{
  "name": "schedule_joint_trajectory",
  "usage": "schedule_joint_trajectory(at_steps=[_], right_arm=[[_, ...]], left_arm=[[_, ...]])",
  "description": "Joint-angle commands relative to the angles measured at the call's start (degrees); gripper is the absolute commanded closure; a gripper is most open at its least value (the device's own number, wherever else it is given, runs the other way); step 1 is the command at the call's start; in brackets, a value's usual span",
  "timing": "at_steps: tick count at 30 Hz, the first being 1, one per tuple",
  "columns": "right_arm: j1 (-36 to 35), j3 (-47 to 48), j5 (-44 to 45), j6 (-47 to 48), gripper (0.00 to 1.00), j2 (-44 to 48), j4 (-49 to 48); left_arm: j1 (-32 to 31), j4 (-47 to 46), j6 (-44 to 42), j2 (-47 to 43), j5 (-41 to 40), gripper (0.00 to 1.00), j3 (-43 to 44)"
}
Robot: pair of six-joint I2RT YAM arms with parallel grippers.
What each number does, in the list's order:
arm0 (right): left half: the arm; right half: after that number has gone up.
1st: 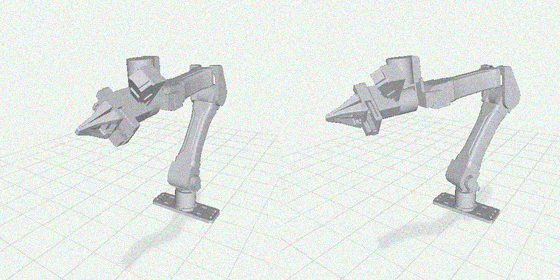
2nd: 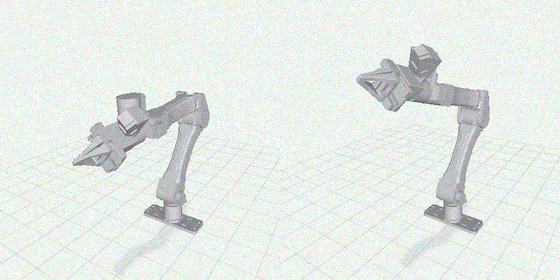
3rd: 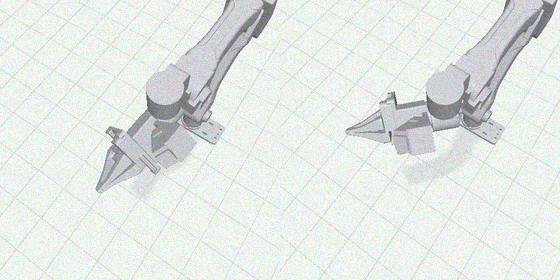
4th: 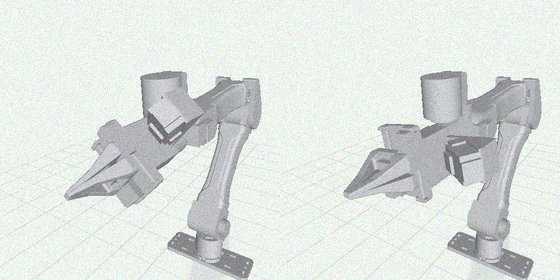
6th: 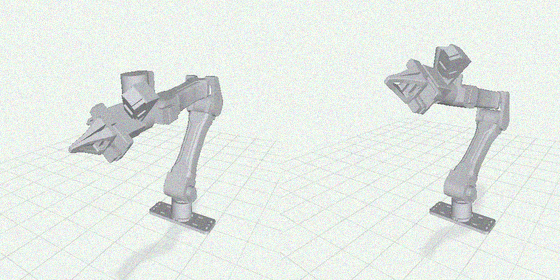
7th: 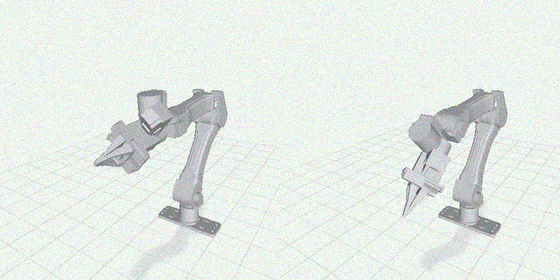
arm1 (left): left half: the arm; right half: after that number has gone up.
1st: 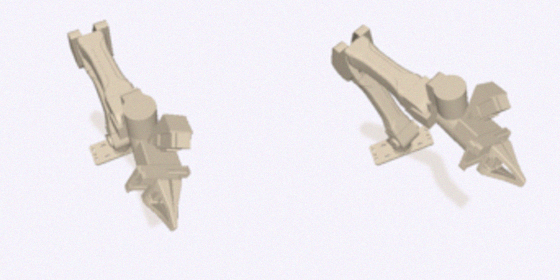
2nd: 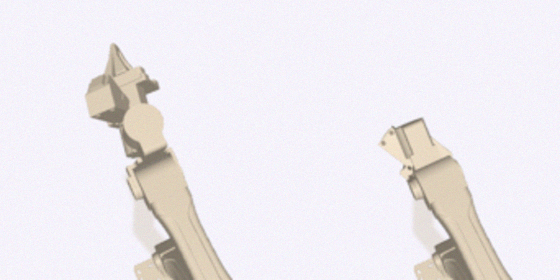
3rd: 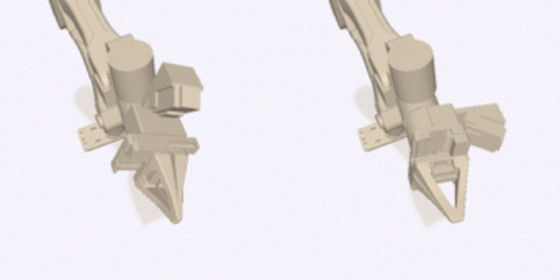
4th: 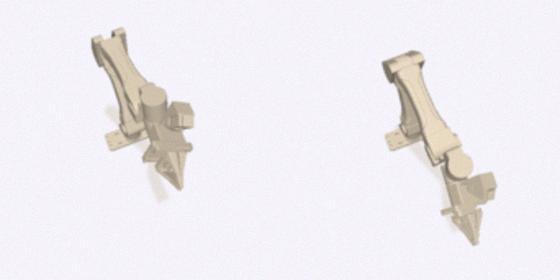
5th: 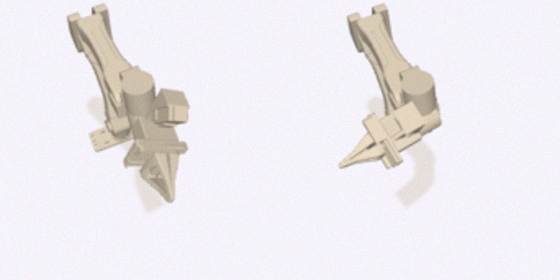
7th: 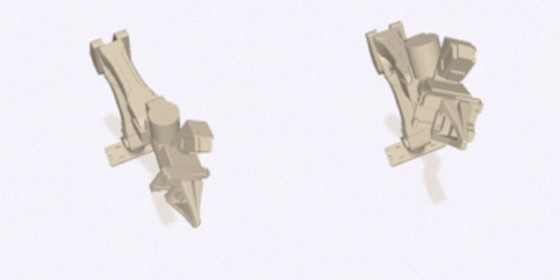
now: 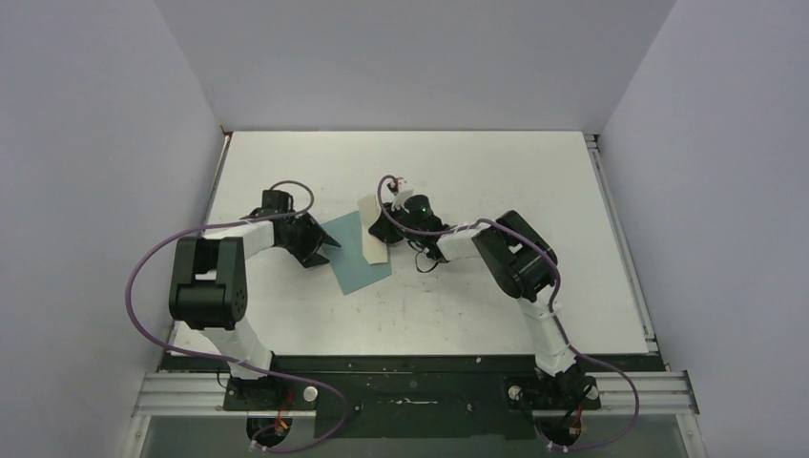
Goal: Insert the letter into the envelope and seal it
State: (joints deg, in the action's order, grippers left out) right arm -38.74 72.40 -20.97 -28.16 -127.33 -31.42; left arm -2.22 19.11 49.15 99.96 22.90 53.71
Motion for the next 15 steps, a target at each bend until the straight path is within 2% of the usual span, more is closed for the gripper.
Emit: schedule_joint_trajectory(at_steps=[1,4,7,15], right_arm=[[-0.6,-1.7,1.7,0.3,0.95,1.2,-8.1],[-0.6,-1.1,0.6,-1.9,0.95,0.7,-8.2],[-0.6,2.7,-1.9,-6.4,0.95,-0.7,-1.4],[-0.4,2.3,-5.7,-14.5,0.95,-0.5,5.4]], left_arm=[[0.1,2.3,0.9,1.9,-2.0,0.49,-3.1],[0.2,1.8,1.1,1.8,-1.7,0.5,-3.3],[0.3,0.1,1.5,1.4,-1.8,0.51,-4.0],[0.3,-8.6,3.2,0.3,-4.2,0.56,-6.7]])
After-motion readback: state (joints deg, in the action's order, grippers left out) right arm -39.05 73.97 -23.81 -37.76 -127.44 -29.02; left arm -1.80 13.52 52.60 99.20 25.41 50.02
